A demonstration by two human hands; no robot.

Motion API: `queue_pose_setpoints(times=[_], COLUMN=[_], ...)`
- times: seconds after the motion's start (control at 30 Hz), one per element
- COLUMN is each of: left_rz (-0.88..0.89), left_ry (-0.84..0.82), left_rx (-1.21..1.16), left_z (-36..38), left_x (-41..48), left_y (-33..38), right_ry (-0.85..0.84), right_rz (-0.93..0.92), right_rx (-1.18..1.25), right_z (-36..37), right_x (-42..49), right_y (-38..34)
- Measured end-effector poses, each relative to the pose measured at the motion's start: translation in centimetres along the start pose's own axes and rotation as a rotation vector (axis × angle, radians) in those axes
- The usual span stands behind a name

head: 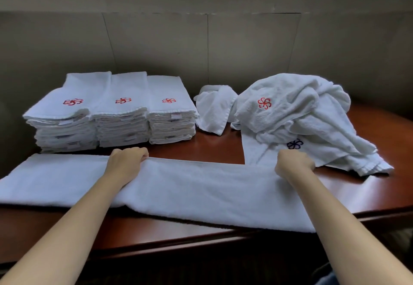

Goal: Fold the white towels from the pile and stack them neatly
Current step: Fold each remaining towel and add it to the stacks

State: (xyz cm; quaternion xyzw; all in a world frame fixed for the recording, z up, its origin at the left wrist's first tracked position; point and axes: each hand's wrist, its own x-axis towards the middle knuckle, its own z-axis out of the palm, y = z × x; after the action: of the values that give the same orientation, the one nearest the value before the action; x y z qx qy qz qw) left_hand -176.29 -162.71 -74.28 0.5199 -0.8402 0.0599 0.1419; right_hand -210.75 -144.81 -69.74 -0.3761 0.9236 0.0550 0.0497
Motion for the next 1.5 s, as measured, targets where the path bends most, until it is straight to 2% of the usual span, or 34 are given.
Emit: queue_pose_setpoints(times=[0.07, 0.1, 0.17, 0.2, 0.27, 0.37, 0.53, 0.7, 0.83, 0.87, 0.93, 1.0, 1.07, 1.1, 1.13, 1.2, 1.3, 1.4, 1.5], left_rz=[-0.003, -0.001, 0.023, 0.034, 0.025, -0.061, -0.114, -0.014, 0.105, 0.149, 0.254, 0.266, 0.163, 0.075, -0.029, -0.24, -0.226, -0.216, -0.349], left_ry=[-0.015, -0.023, -0.043, -0.054, -0.062, -0.072, -0.197, -0.221, -0.206, -0.172, 0.022, 0.136, 0.175, 0.141, 0.1, -0.109, -0.333, -0.353, -0.297], left_rx=[0.019, 0.016, -0.003, -0.017, -0.085, -0.202, -0.274, -0.193, -0.051, -0.002, 0.149, 0.226, 0.253, 0.232, 0.168, -0.033, -0.03, -0.045, -0.035], left_z=[0.0, 0.0, 0.0, -0.1, -0.3, -0.9, -1.7, -1.5, -1.1, -1.0, -0.7, -0.9, -1.1, -1.0, -1.0, -0.3, 0.1, -0.5, -1.3], left_x=[0.3, 0.5, 0.8, 0.8, 0.8, 0.4, 0.1, 1.4, 2.5, 2.6, 2.5, 1.5, 0.7, 0.3, 0.0, -1.2, -3.6, -3.8, -3.3], left_y=[0.2, 0.2, -0.1, -0.2, -0.5, -1.9, -5.2, -5.2, -5.6, -5.5, -5.3, -4.9, -4.6, -4.6, -4.5, -5.2, -6.1, -7.2, -8.7], right_ry=[0.119, 0.21, 0.367, 0.394, 0.298, 0.067, 0.096, 0.193, 0.21, 0.18, 0.088, 0.01, -0.006, 0.0, 0.008, 0.019, 0.031, 0.027, -0.037], right_rz=[-0.054, -0.14, -0.423, -0.594, -0.876, -1.026, -1.051, -1.01, -1.144, -1.182, -1.204, -1.18, -1.187, -1.2, -1.215, -1.237, -1.271, -1.279, -1.231], right_rx=[-0.093, -0.127, -0.072, -0.005, 0.174, 0.255, 0.237, 0.199, 0.262, 0.267, 0.241, 0.176, 0.098, 0.065, 0.041, 0.017, -0.011, -0.027, -0.035], right_z=[0.2, 0.6, 1.5, 2.1, 3.2, 4.3, 5.1, 4.1, 4.3, 4.5, 4.9, 5.4, 5.5, 5.5, 5.5, 5.3, 5.2, 5.1, 5.2], right_x=[-1.1, -1.7, -3.1, -3.9, -5.6, -7.1, -6.7, -7.2, -7.6, -7.7, -7.8, -7.6, -7.2, -7.0, -6.9, -6.8, -7.0, -7.3, -7.4], right_y=[-1.5, -2.6, -5.7, -7.5, -11.0, -14.4, -15.7, -17.2, -18.5, -18.9, -19.7, -20.3, -20.4, -20.3, -20.2, -19.9, -19.6, -19.2, -19.3])
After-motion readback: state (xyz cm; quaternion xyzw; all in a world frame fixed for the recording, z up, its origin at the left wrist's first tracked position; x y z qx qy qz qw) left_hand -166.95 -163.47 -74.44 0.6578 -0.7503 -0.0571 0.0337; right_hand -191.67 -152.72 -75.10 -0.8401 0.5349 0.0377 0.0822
